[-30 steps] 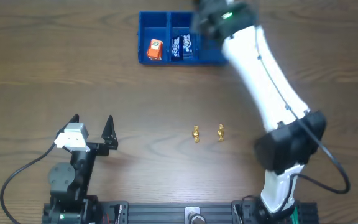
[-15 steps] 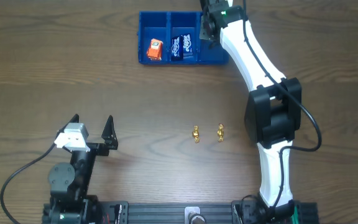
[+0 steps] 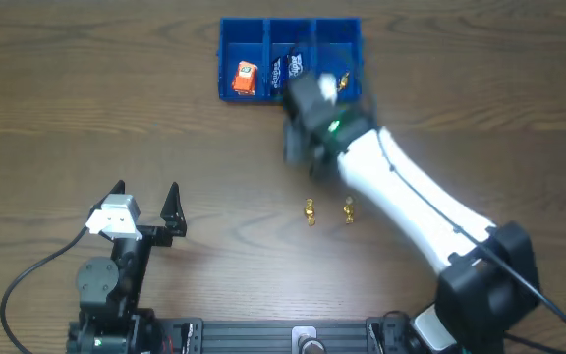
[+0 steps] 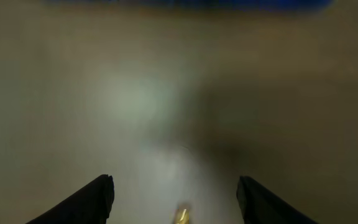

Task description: Sort Candies Into Trays

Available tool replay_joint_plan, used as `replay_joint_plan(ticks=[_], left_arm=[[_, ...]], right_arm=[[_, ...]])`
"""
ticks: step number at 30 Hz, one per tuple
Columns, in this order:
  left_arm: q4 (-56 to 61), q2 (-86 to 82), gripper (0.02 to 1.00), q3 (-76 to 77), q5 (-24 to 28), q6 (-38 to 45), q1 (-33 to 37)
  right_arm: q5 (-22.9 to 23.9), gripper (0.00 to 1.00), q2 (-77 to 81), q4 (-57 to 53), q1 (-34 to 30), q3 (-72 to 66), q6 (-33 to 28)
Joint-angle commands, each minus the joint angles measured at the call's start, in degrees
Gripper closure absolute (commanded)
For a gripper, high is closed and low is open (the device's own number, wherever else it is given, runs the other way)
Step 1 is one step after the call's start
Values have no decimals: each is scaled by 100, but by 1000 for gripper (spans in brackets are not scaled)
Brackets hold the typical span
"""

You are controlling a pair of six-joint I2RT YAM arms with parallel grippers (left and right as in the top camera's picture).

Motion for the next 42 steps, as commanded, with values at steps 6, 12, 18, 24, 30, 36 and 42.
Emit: replay_joint_plan(ticks=[6, 12, 18, 24, 30, 36, 42], left_arm=[[-201, -37, 20, -105, 103, 81, 20], [-201, -37, 20, -105, 103, 81, 20], [-201, -37, 20, -105, 103, 81, 20], [-201, -37, 20, -105, 103, 81, 20], [-201, -37, 20, -105, 103, 81, 20], [-201, -37, 20, -105, 103, 81, 20], [-201, -37, 20, -105, 103, 81, 20]], right_arm=[[-492, 334, 304, 586, 415, -1578, 802], [-616, 367, 723, 525, 424, -1576, 1097], [-616, 511, 839, 522, 448, -1578, 1226], [-616, 921, 916, 542, 448, -1576, 1270], [-20, 919, 109, -9, 129, -881, 901], [323, 921, 828, -713, -1342, 2288, -793], [404, 893, 3047, -308, -1945, 4483, -1547]])
